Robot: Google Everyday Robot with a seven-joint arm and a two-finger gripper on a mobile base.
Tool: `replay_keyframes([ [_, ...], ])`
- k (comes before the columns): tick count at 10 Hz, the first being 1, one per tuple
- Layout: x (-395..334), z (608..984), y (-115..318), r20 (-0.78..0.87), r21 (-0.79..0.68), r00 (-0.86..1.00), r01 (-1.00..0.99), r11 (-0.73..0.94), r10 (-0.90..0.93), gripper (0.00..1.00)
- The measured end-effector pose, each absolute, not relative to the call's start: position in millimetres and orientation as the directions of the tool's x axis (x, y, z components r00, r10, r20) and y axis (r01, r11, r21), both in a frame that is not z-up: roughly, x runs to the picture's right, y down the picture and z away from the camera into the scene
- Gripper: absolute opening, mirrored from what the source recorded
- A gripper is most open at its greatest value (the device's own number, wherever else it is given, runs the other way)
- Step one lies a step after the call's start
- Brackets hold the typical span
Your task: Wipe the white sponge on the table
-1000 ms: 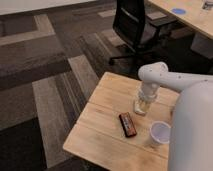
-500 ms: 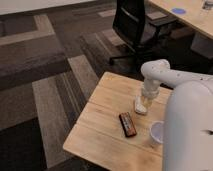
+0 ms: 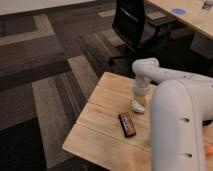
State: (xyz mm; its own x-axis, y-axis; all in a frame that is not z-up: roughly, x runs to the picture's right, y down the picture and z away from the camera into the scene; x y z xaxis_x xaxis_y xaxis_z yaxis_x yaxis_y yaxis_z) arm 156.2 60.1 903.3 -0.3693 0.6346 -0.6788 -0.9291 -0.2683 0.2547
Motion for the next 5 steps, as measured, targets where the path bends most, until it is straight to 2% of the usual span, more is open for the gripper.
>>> replay_keyframes([
  [1, 146.6, 907.9, 55.9, -0.687, 0.229, -0.335, -0.942, -0.246, 0.644, 0.00],
  [3, 94.5, 927.8, 22.6, -0.693, 0.089, -0.147, -0.989, -0.118, 0.705, 0.00],
  [5, 66.7, 930.7, 4.7, -0.681, 0.016, -0.050, -0.998, -0.054, 0.731, 0.00],
])
